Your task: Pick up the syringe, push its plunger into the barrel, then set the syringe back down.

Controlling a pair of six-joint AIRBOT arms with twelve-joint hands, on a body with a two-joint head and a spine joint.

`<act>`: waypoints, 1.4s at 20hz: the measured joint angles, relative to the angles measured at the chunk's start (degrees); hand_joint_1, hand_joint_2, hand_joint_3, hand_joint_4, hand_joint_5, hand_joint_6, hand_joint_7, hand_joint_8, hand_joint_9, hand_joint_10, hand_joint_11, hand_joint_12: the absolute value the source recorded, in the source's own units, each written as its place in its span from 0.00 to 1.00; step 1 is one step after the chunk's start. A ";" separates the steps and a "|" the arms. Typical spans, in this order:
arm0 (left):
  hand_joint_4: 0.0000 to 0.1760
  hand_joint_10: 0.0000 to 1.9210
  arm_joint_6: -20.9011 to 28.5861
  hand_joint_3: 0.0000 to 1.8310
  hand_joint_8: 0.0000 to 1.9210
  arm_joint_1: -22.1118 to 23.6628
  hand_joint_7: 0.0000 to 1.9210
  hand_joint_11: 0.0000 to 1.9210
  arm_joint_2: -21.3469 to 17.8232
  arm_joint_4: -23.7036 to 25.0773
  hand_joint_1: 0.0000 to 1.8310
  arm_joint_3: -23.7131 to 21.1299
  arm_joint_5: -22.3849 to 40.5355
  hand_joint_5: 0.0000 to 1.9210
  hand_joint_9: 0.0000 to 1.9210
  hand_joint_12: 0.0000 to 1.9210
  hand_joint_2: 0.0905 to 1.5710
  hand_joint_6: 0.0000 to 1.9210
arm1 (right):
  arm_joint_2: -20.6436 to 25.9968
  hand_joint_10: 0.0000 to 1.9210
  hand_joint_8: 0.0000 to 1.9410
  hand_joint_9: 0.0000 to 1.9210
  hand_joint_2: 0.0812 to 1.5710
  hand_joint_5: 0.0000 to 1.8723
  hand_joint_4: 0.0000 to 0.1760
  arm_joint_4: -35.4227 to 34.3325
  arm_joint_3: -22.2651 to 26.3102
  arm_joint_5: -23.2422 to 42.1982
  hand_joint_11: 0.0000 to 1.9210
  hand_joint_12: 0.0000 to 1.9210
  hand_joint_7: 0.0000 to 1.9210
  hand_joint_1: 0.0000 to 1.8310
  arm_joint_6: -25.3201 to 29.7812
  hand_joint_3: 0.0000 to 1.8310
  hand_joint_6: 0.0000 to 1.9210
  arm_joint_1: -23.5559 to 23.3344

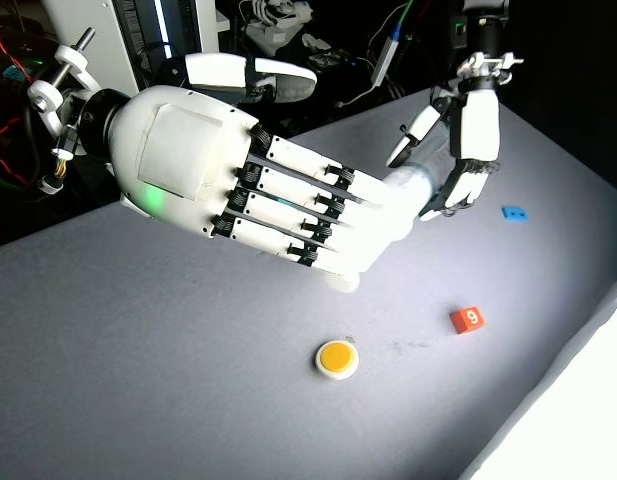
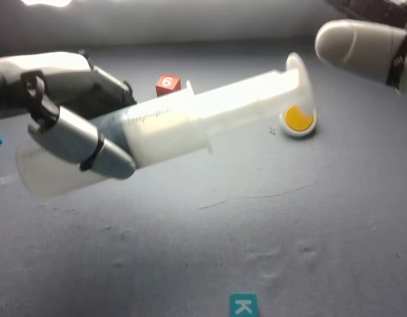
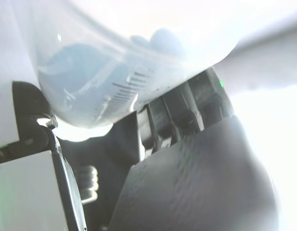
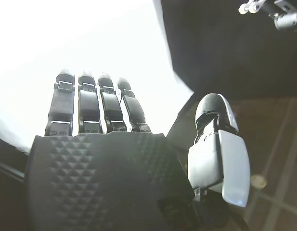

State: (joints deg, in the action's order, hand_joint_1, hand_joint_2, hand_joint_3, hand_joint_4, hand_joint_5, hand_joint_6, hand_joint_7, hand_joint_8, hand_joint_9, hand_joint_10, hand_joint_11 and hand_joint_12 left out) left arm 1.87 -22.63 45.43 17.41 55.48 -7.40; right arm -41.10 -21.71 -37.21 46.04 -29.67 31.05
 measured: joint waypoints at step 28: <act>0.15 0.63 -0.50 0.00 0.54 5.73 0.51 0.25 -1.68 -2.29 0.66 -0.92 -0.98 0.47 0.42 0.85 0.70 0.59 | -11.54 0.00 0.00 0.00 0.68 0.00 0.00 -15.37 -1.46 7.61 0.00 0.00 0.00 0.00 6.54 0.00 0.00 -1.01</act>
State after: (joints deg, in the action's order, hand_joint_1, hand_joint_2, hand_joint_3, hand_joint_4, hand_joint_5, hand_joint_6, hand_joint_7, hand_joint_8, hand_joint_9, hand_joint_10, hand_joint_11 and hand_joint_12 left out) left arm 1.37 -16.91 43.75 15.11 54.57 -8.38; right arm -52.64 -37.08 -38.68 53.65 -23.14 30.04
